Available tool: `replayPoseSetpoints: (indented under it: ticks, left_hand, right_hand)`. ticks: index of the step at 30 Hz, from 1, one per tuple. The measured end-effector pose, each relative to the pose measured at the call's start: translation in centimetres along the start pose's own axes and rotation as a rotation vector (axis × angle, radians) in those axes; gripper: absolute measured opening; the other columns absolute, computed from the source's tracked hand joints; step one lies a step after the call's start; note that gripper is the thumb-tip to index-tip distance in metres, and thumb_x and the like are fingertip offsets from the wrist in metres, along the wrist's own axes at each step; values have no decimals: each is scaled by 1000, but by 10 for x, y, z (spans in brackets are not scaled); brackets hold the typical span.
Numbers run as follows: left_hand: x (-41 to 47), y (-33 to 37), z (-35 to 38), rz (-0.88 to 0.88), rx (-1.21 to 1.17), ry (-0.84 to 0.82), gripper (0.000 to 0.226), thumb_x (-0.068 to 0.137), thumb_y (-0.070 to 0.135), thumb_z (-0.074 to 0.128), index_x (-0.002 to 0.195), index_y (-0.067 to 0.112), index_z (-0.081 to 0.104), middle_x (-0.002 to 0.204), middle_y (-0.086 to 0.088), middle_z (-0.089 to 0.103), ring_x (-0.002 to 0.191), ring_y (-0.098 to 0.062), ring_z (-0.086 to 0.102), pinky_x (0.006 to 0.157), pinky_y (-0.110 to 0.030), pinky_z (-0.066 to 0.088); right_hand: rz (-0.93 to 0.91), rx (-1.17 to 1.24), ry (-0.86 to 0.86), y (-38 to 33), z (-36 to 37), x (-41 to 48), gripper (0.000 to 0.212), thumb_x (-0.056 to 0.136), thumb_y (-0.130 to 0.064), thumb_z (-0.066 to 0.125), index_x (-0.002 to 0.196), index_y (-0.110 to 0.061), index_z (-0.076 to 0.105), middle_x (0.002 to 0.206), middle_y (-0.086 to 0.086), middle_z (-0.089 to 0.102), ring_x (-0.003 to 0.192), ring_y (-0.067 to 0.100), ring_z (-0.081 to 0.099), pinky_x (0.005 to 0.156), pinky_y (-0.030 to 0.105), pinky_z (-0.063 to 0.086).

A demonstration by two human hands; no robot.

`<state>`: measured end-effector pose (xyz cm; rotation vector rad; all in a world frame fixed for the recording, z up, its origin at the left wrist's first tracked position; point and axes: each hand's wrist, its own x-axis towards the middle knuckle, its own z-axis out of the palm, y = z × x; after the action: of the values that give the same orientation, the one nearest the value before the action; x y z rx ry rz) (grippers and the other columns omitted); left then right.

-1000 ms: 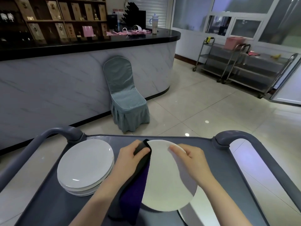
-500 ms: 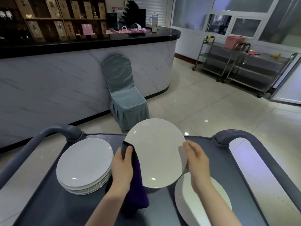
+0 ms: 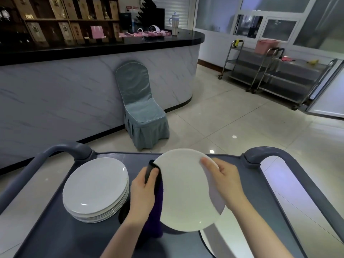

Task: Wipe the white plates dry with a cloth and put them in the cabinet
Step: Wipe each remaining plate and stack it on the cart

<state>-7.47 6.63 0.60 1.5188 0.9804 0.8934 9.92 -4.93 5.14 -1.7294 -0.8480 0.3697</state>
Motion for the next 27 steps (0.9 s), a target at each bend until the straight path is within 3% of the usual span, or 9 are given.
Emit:
replayPoseSetpoints:
  ticks: [3,7,12,15,17,20,21,23,27]
  left_hand:
    - [-2,-10,-3,-100,10,-3,24,99,31,51,78,29,63,79,6,69,73,-9,60,74,-31,49]
    - [12,2,-14,120,177,-162,24,97,24,59,73,27,60,73,11,67,64,3,56,62,-11,44]
    - [27,14,-11,228,305,-333,18,94,25,63,77,27,61,74,11,66,68,3,56,66,-13,43]
    - [27,6,-9,150,182,-142,21,97,23,59,77,25,62,74,13,68,67,3,57,65,-12,43]
    - [18,-6,4,-24,7,45,22,99,28,55,80,21,65,77,9,71,73,-4,60,71,-21,48]
    - [-1,-20,35,-331,-278,207,25,99,36,53,91,17,66,90,-2,72,89,-20,65,84,-38,53]
    - [-2,-23,40,-385,-332,232,27,99,38,53,91,15,65,93,-5,72,91,-22,66,85,-40,53]
    - [4,-26,35,-407,-361,241,27,99,38,54,93,14,65,95,-6,71,94,-24,67,88,-43,54]
    - [21,-24,5,-189,-143,199,22,100,34,52,87,21,65,84,6,71,86,-17,66,79,-36,53]
  right_hand:
    - [156,115,58,11,3,-8,43,96,-30,62,62,-10,46,59,-7,42,56,10,37,50,18,31]
    - [45,-10,-49,13,-2,-7,38,97,-30,62,67,-6,56,63,7,51,60,8,41,56,23,33]
    - [-61,-96,-183,4,5,-4,41,95,-27,66,57,-23,51,57,-13,45,56,3,36,54,16,29]
    - [20,29,7,4,2,-1,48,94,-30,67,59,-14,38,61,-5,34,59,11,30,54,23,25]
    - [177,321,250,3,16,-5,51,94,-30,66,57,-16,33,61,-4,30,59,14,28,53,23,26]
    - [329,624,578,4,53,-16,46,97,-37,60,54,-23,53,53,-14,51,47,7,48,46,13,40]
    - [345,634,583,7,61,-19,38,99,-38,57,64,-24,64,61,-15,63,54,3,59,49,12,45]
    - [350,547,456,15,61,-23,28,99,-37,55,77,-24,66,68,-17,66,61,0,60,55,13,48]
    - [211,241,191,20,17,0,11,91,-33,68,83,-26,66,73,-18,70,68,3,61,67,15,47]
